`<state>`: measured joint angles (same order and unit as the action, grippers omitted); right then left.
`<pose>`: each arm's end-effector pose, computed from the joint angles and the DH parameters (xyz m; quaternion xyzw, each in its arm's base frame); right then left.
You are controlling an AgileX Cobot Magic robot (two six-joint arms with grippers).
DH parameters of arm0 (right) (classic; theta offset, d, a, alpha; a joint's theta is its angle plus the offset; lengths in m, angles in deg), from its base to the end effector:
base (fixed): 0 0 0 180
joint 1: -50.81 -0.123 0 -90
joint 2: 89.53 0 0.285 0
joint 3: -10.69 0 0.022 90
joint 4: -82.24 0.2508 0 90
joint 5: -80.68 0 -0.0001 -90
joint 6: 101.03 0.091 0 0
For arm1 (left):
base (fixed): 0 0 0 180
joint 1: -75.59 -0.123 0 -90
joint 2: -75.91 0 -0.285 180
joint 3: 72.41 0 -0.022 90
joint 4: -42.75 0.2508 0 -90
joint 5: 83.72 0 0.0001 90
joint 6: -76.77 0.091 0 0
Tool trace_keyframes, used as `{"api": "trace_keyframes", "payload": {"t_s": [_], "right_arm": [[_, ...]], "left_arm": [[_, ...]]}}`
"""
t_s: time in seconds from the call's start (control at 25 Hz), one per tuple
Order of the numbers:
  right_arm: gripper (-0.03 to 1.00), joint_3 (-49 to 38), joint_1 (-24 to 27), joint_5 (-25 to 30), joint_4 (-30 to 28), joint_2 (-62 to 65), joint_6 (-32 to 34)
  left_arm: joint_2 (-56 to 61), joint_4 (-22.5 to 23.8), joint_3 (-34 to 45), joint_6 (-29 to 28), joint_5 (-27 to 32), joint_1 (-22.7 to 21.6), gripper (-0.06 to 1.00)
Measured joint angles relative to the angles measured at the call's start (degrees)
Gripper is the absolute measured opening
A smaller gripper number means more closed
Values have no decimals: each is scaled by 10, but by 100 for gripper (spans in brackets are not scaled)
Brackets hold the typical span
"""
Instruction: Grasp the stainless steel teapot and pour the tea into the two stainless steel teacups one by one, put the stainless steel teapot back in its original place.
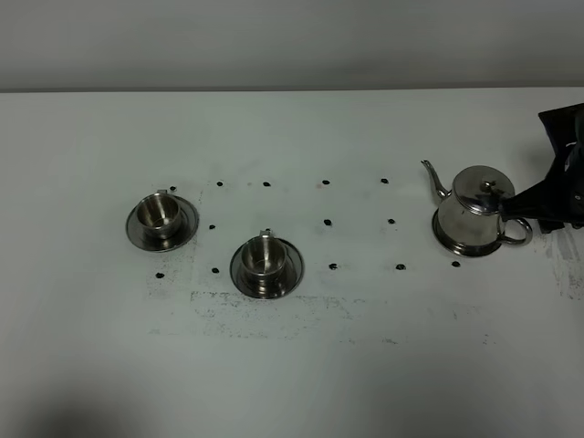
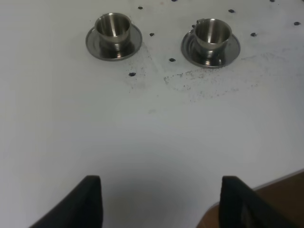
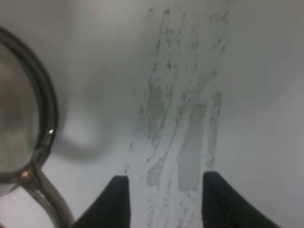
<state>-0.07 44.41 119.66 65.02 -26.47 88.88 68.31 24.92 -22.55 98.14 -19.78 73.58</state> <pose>0.3631 0.0237 0.1546 -0.0745 0.9848 -0.0897 0.1287 -0.0065 -0.0253 0.2700 0.1535 0.8478 -0.0536 0.5048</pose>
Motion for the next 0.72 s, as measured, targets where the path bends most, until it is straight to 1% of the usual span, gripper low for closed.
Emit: {"api": "trace_keyframes", "payload": {"t_s": [0.2, 0.4, 0.6, 0.72], "right_arm": [[34, 0, -1, 11, 30, 0, 0], [34, 0, -14, 24, 44, 0, 0], [34, 0, -21, 35, 49, 0, 2], [34, 0, -21, 44, 35, 0, 26]], "left_arm": [[0, 0, 0, 0, 0, 0, 52], [0, 0, 0, 0, 1, 0, 52], [0, 0, 0, 0, 1, 0, 52], [0, 0, 0, 0, 1, 0, 52]]}}
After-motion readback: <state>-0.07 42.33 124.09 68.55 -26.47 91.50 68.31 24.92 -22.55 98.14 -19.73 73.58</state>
